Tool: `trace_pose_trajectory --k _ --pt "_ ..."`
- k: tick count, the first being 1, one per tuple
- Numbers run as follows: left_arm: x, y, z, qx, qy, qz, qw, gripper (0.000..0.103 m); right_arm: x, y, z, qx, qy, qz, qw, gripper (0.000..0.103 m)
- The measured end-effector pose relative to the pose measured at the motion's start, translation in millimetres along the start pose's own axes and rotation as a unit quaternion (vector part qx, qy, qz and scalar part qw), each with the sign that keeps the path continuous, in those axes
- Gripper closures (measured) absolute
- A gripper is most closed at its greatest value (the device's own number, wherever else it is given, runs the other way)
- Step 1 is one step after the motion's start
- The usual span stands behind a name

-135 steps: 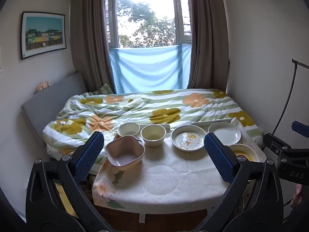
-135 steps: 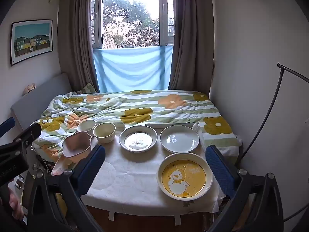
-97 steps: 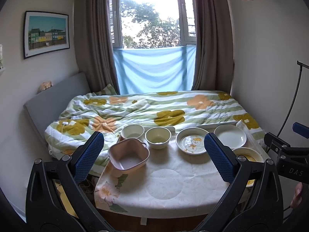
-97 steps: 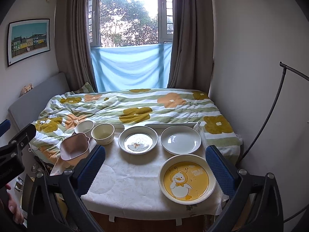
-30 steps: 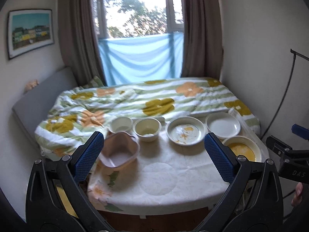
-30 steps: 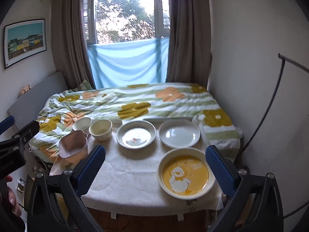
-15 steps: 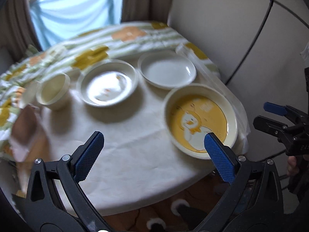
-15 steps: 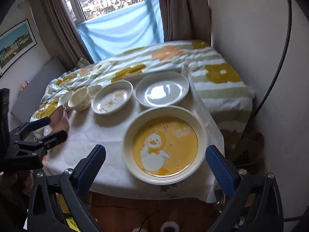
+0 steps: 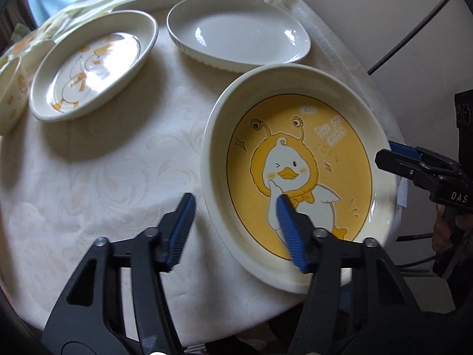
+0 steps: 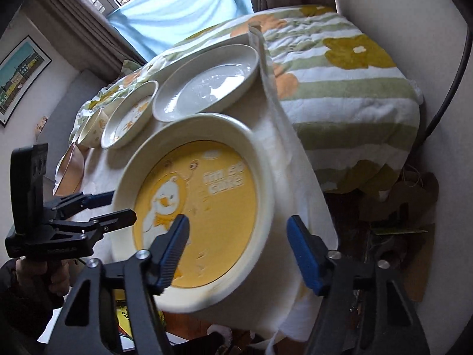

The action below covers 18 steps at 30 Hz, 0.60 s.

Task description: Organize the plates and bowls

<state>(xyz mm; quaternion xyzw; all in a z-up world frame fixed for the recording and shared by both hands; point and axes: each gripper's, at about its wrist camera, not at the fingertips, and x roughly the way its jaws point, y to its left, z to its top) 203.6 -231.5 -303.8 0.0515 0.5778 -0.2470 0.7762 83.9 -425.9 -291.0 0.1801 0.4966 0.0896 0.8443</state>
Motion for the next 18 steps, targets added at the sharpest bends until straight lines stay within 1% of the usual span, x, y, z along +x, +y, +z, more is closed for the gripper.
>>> trace_pose_trajectory --k 1,2,3,4,6,8,9,12,18 --pt "3 1 1 -0.005 0.003 -0.001 1.0 0.067 2 -5 2 0.0 0.002 0.003 1.0 0.05" --pt "5 2 1 -0.01 0.005 -0.003 0.9999 0.073 4 -7 4 -0.001 0.004 0.005 1.0 0.057" --pt "8 3 2 -0.016 0.006 -0.004 0.9998 0.075 5 -9 5 -0.002 0.006 0.008 1.0 0.067" --pt "10 4 2 -0.021 0.004 -0.005 0.9998 0.076 8 -10 7 -0.002 0.01 0.012 1.0 0.072" --pt "12 4 4 -0.028 0.006 -0.008 0.9996 0.078 10 -11 8 -0.003 0.014 0.015 1.0 0.081" --pt "12 4 5 -0.031 0.005 -0.008 0.9995 0.079 12 -13 9 -0.001 0.017 0.017 1.0 0.086" --pt "8 7 4 -0.033 0.005 -0.008 0.9994 0.079 14 -14 8 0.0 0.019 0.018 1.0 0.088" --pt "7 9 7 -0.041 0.002 -0.008 0.9991 0.079 15 -16 8 0.002 0.021 0.023 1.0 0.089" --pt "9 9 10 -0.029 -0.004 0.013 0.9995 0.079 16 -16 10 -0.006 0.027 0.028 0.999 0.089"
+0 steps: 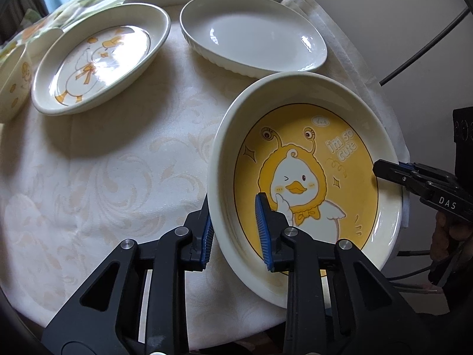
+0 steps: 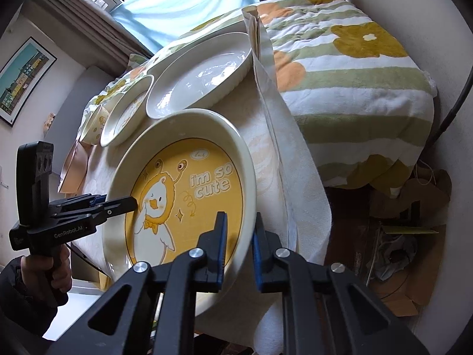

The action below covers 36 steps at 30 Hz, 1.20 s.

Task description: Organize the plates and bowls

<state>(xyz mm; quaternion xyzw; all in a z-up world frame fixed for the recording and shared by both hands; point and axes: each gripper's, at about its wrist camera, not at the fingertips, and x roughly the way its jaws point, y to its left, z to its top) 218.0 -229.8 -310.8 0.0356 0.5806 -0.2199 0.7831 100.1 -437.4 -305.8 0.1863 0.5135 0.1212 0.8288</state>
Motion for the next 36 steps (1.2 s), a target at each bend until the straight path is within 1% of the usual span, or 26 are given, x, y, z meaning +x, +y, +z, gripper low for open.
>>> trace_pose_trajectory --k 6,11,14,18,21,27,33,36 --pt "-3 -5 -5 0.003 -0.009 0.01 0.9999 0.079 -1 1 0 -0.011 0.001 -0.002 1.0 0.089" --pt "-15 -10 -10 0.006 -0.023 0.014 0.9996 0.079 -4 6 -2 -0.02 -0.003 -0.002 1.0 0.089" --pt "-28 -5 -12 0.0 -0.03 0.01 0.9995 0.079 -5 13 -2 -0.018 0.0 -0.002 1.0 0.088" --pt "-50 9 -16 -0.004 -0.043 0.007 0.9991 0.079 -11 34 -1 -0.023 -0.004 -0.005 1.0 0.089" --pt "-69 25 -22 -0.002 -0.05 0.006 0.9987 0.079 -13 52 1 -0.021 -0.009 -0.005 1.0 0.088" --pt "-110 73 -39 -0.003 -0.061 0.014 0.998 0.079 -9 109 7 -0.028 -0.023 -0.002 0.999 0.089" --pt "-143 136 -61 -0.01 -0.064 0.03 0.9975 0.079 13 171 11 -0.032 -0.028 0.01 0.999 0.088" --pt "-150 167 -70 -0.016 -0.063 0.034 0.9973 0.079 31 196 10 -0.033 -0.022 0.018 0.999 0.089"
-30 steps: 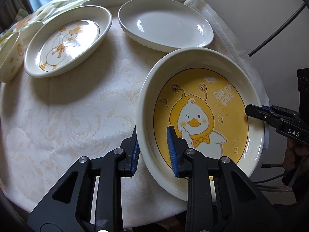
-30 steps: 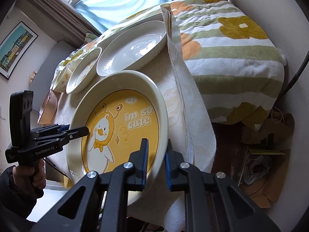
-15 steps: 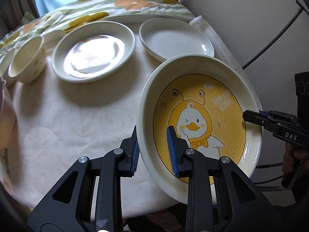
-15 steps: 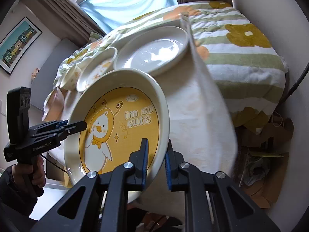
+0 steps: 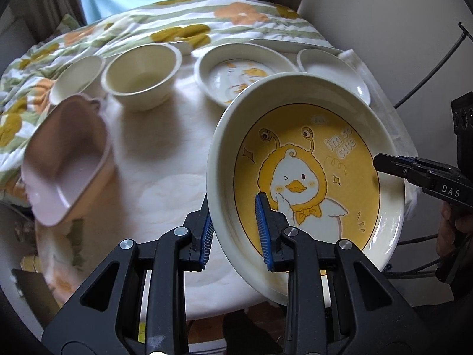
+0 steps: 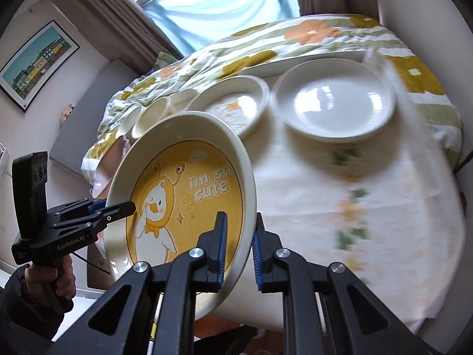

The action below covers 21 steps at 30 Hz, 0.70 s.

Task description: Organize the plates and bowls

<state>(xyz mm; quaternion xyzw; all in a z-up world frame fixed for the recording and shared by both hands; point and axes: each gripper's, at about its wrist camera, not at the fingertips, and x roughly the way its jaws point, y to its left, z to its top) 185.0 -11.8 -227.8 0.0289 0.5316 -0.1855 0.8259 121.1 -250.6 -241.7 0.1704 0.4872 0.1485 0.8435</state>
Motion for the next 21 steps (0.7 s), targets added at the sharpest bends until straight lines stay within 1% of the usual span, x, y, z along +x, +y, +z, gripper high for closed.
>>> trace_pose_trajectory --k 4,9,16,20,21 --pt "-1 42 -11 -0.014 0.007 0.006 0.9999 0.079 31 33 -1 -0.005 0.017 0.006 1.0 0.088" --pt "8 82 -22 -0.025 0.023 0.007 0.9994 0.079 64 55 -7 -0.005 0.037 0.01 0.999 0.088" --pt "34 108 -33 -0.034 0.035 0.002 0.9988 0.079 100 66 -14 -0.004 0.054 0.007 0.998 0.089" --pt "44 113 -38 -0.034 0.039 -0.006 0.9986 0.079 108 61 -18 -0.005 0.057 0.004 0.998 0.089" --pt "43 114 -41 -0.031 0.034 -0.006 0.9989 0.079 108 61 -19 -0.006 0.055 0.006 0.998 0.088"
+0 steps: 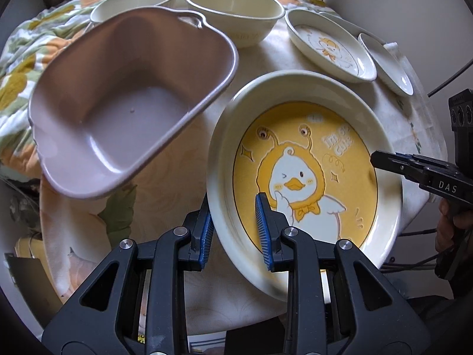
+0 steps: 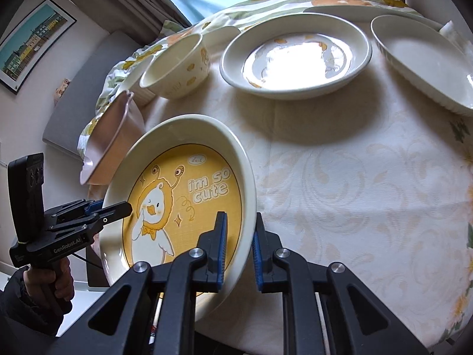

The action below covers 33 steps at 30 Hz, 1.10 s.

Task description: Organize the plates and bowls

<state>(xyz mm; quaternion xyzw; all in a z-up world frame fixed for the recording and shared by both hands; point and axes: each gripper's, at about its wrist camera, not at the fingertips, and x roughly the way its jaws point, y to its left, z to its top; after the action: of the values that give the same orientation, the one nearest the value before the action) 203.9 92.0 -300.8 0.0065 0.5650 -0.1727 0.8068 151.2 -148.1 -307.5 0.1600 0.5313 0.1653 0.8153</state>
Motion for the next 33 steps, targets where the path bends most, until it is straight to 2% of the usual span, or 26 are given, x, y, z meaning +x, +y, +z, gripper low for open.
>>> trace_pose_trajectory --k 10,16,18,19,20,22,24,27,33 --pt "3 -8 0 0.026 -0.006 0.012 0.9996 0.079 3 12 0 -0.039 0.002 -0.035 0.999 0.087" --pt "8 -7 1 0.017 -0.001 0.003 0.9999 0.077 8 20 2 -0.05 0.005 -0.058 0.997 0.086" --pt "9 -7 2 0.011 0.002 0.0 0.9999 0.073 10 21 2 -0.052 0.01 -0.06 0.997 0.083" --pt "10 -7 2 0.009 0.004 0.001 0.9999 0.065 12 22 2 -0.053 0.016 -0.063 0.996 0.082" --pt "10 -7 2 0.009 0.003 0.002 1.0 0.051 13 23 2 -0.055 0.019 -0.064 0.996 0.081" --pt "9 -9 0 0.007 -0.009 0.007 0.9999 0.032 14 26 1 -0.061 0.016 -0.067 0.996 0.078" --pt "7 -11 0 0.004 -0.015 0.007 0.9999 0.031 14 28 2 -0.061 0.016 -0.065 0.996 0.073" --pt "0 -14 -3 -0.006 -0.022 0.015 0.9996 0.031 7 30 2 -0.06 0.011 -0.067 0.996 0.073" --pt "-40 -45 -13 0.002 -0.05 0.047 0.9976 0.031 -44 26 -7 -0.065 -0.03 -0.058 0.996 0.073"
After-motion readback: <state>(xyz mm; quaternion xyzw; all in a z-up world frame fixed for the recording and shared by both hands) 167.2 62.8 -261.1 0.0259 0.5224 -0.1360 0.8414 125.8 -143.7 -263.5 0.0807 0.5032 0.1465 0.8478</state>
